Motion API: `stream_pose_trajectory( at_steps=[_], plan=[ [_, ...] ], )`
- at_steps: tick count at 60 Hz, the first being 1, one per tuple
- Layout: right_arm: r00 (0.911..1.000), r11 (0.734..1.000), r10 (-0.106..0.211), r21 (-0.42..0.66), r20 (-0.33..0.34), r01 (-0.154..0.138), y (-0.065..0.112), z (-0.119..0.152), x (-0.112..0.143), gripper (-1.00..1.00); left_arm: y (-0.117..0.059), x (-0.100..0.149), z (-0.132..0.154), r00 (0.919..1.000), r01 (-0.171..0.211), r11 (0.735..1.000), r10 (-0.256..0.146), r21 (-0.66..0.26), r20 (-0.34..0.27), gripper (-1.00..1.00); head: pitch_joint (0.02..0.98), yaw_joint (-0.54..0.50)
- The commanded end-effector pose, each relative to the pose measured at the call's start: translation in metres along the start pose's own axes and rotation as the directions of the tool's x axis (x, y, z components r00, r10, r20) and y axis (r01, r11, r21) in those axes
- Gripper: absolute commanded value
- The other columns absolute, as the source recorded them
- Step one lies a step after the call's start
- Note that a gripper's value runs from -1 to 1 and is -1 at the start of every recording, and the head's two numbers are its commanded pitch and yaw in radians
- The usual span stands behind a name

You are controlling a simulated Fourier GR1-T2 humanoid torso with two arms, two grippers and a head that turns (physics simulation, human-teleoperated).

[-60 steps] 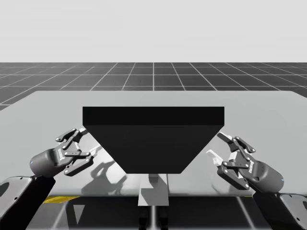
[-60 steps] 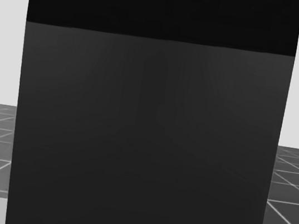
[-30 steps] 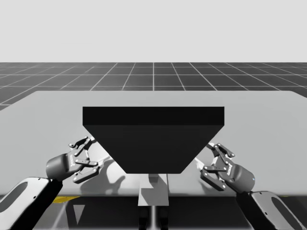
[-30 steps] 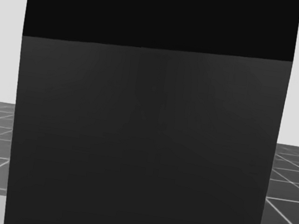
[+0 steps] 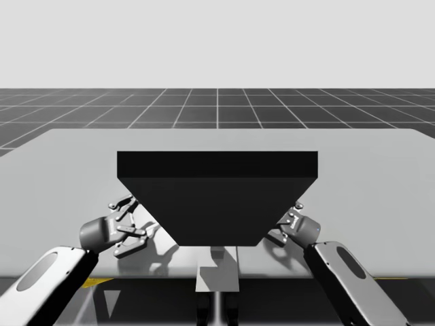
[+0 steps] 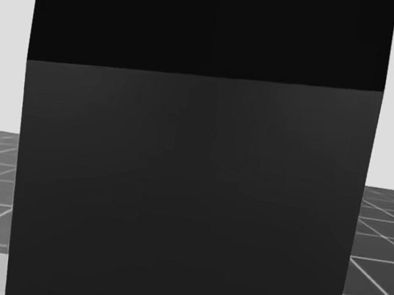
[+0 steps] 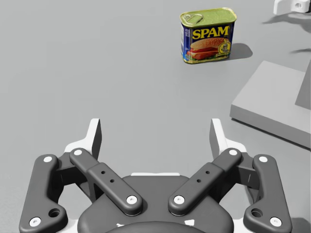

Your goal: Reach around the screen and pick up the object behind it.

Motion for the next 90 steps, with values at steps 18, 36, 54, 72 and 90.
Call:
stream_pose_trajectory(
  at_steps=[18,36,54,72,90],
  plan=[
    [0.9983,0.997,0.018,0.074,-0.056,-0.014,0.008,-0.057,-0.013,-1.00,-0.003,0.001,-0.006,0.9998,0.018,1.000,-0.018,-0.017,0.007,-1.00,0.110,0.00],
    [0.9957,0.997,0.005,0.077,-0.093,0.002,0.000,-0.088,-0.020,-1.00,-0.007,0.001,-0.009,0.9996,0.027,0.999,-0.027,-0.029,0.009,-1.00,0.117,0.00],
    [0.9879,0.998,0.058,0.047,-0.144,-0.052,0.004,-0.111,-0.038,0.79,-0.009,0.000,-0.007,0.9994,0.032,0.999,-0.031,-0.027,0.012,-1.00,0.119,0.00],
    [0.9892,0.998,0.052,-0.011,-0.137,-0.054,-0.007,-0.087,-0.029,1.00,-0.010,0.001,-0.006,0.9992,0.038,0.999,-0.038,-0.028,0.014,-1.00,0.119,0.01],
    [0.9939,0.987,0.085,-0.134,-0.071,-0.094,-0.041,-0.019,-0.017,1.00,-0.011,0.003,-0.007,0.9990,0.044,0.999,-0.044,-0.026,0.009,-1.00,0.118,0.01]
  ],
)
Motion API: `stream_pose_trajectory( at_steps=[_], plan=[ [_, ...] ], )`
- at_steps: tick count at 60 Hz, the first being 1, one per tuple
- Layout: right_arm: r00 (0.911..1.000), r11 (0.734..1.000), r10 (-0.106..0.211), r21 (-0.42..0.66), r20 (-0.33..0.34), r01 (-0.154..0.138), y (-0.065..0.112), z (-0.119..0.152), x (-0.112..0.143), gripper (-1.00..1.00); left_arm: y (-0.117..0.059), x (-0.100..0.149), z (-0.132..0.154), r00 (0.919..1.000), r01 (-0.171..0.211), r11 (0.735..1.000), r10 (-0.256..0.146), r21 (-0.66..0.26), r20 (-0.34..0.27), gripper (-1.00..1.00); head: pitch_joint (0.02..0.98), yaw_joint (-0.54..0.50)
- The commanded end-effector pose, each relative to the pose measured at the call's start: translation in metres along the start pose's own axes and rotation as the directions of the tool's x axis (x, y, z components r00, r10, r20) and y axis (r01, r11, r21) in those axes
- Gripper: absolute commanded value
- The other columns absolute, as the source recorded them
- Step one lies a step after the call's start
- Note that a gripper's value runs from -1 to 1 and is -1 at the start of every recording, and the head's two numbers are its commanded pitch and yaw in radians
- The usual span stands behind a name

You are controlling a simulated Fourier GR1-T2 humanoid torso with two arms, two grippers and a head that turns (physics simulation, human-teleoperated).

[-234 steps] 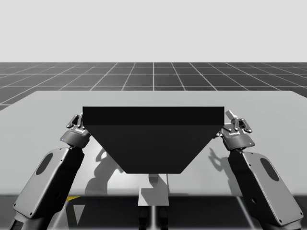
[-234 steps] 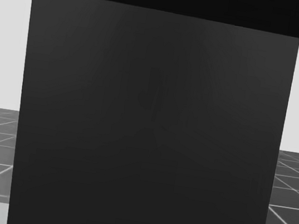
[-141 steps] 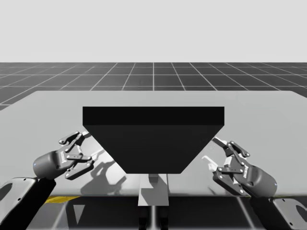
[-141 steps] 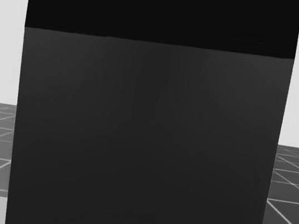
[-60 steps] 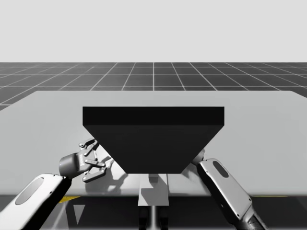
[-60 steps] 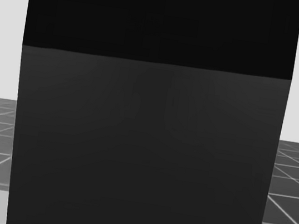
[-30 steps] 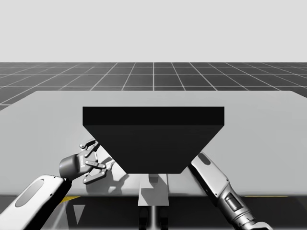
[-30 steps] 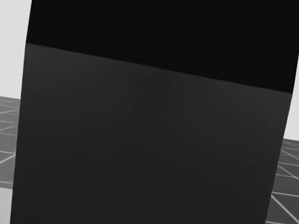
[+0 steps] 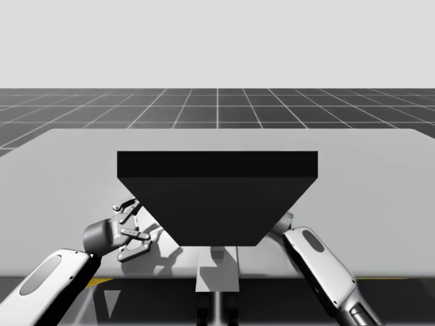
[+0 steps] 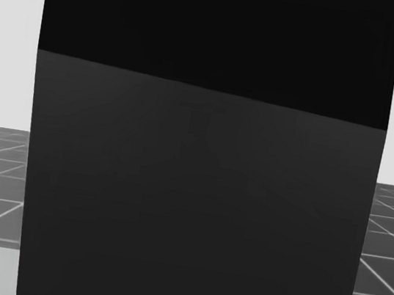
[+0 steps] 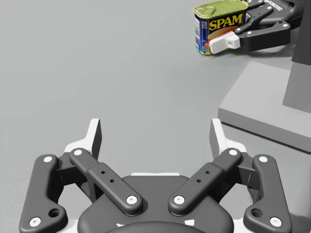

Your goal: Reach around the screen and pick up the object behind it.

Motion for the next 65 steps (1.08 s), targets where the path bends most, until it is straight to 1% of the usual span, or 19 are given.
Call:
stream_pose_trajectory(
  at_steps=[1,15,19,31,35,41,42,44,46,47,49,50,52,53,57,58,60,61,65],
  plan=[
    [0.9982,0.983,0.025,-0.184,0.055,-0.014,-0.036,0.037,0.009,1.00,0.000,0.001,-0.001,1.0000,0.003,1.000,-0.003,0.000,-0.001,-1.00,0.118,0.01],
    [0.9956,0.948,0.011,-0.317,0.093,0.019,-0.065,0.085,0.011,1.00,-0.001,0.002,-0.003,1.0000,0.005,1.000,-0.005,-0.001,0.000,-1.00,0.117,0.01],
    [0.9919,0.934,0.015,-0.355,0.126,0.031,-0.075,0.097,0.018,1.00,-0.001,0.003,-0.003,1.0000,0.006,1.000,-0.006,0.001,0.000,-1.00,0.117,0.01],
    [0.9743,0.885,0.081,-0.465,0.210,0.027,-0.101,0.130,0.058,1.00,0.000,0.003,-0.002,1.0000,0.006,1.000,-0.006,0.006,0.000,-1.00,0.118,0.00],
    [0.9694,0.875,0.091,-0.483,0.228,0.032,-0.104,0.136,0.067,1.00,0.000,0.003,-0.002,1.0000,0.006,1.000,-0.006,0.007,0.000,-1.00,0.117,0.01],
    [0.9547,0.847,0.124,-0.530,0.270,0.040,-0.112,0.150,0.088,1.00,0.000,0.003,-0.001,1.0000,0.006,1.000,-0.006,0.011,0.001,-1.00,0.115,0.01],
    [0.9480,0.836,0.135,-0.546,0.288,0.047,-0.113,0.154,0.096,1.00,0.000,0.004,-0.001,1.0000,0.006,1.000,-0.006,0.013,0.002,-1.00,0.115,0.01],
    [0.9457,0.833,0.141,-0.552,0.293,0.047,-0.114,0.156,0.099,1.00,0.000,0.004,-0.001,1.0000,0.006,1.000,-0.006,0.014,0.003,-1.00,0.115,0.01],
    [0.9372,0.821,0.157,-0.569,0.312,0.052,-0.115,0.161,0.108,1.00,0.001,0.004,0.000,1.0000,0.005,1.000,-0.005,0.015,0.004,-1.00,0.115,0.01],
    [0.9278,0.811,0.169,-0.582,0.333,0.061,-0.117,0.166,0.118,1.00,0.000,0.004,0.000,1.0000,0.005,1.000,-0.005,0.015,0.004,-1.00,0.115,0.01],
    [0.9212,0.804,0.180,-0.591,0.345,0.064,-0.117,0.169,0.124,1.00,0.001,0.004,0.000,1.0000,0.005,1.000,-0.006,0.015,0.004,-1.00,0.115,0.01],
    [0.9122,0.794,0.195,-0.604,0.360,0.069,-0.118,0.174,0.133,1.00,0.001,0.004,0.000,1.0000,0.006,1.000,-0.007,0.015,0.003,-1.00,0.115,0.01],
    [0.9056,0.788,0.202,-0.611,0.373,0.076,-0.118,0.177,0.139,1.00,0.001,0.004,0.000,1.0000,0.006,1.000,-0.006,0.015,0.003,-1.00,0.115,0.01],
    [0.8963,0.781,0.215,-0.620,0.388,0.081,-0.117,0.181,0.149,1.00,0.001,0.004,-0.001,1.0000,0.006,1.000,-0.006,0.015,0.002,-1.00,0.116,0.01],
    [0.8829,0.767,0.241,-0.636,0.403,0.082,-0.116,0.187,0.160,1.00,0.001,0.003,-0.001,1.0000,0.005,1.000,-0.005,0.016,0.002,-1.00,0.116,0.01],
    [0.8735,0.761,0.249,-0.643,0.418,0.090,-0.115,0.190,0.168,1.00,0.001,0.003,-0.001,1.0000,0.005,1.000,-0.005,0.016,0.002,-1.00,0.117,0.01],
    [0.8697,0.751,0.259,-0.653,0.420,0.092,-0.115,0.191,0.172,1.00,0.001,0.004,-0.001,1.0000,0.005,1.000,-0.005,0.016,0.003,-1.00,0.117,0.01],
    [0.8642,0.740,0.274,-0.667,0.422,0.091,-0.115,0.193,0.176,1.00,0.001,0.004,-0.001,1.0000,0.005,1.000,-0.005,0.016,0.003,-1.00,0.117,0.01],
    [0.8461,0.718,0.296,-0.687,0.443,0.109,-0.114,0.197,0.188,1.00,0.001,0.003,-0.001,1.0000,0.005,1.000,-0.005,0.017,0.005,-1.00,0.115,0.01]
  ],
)
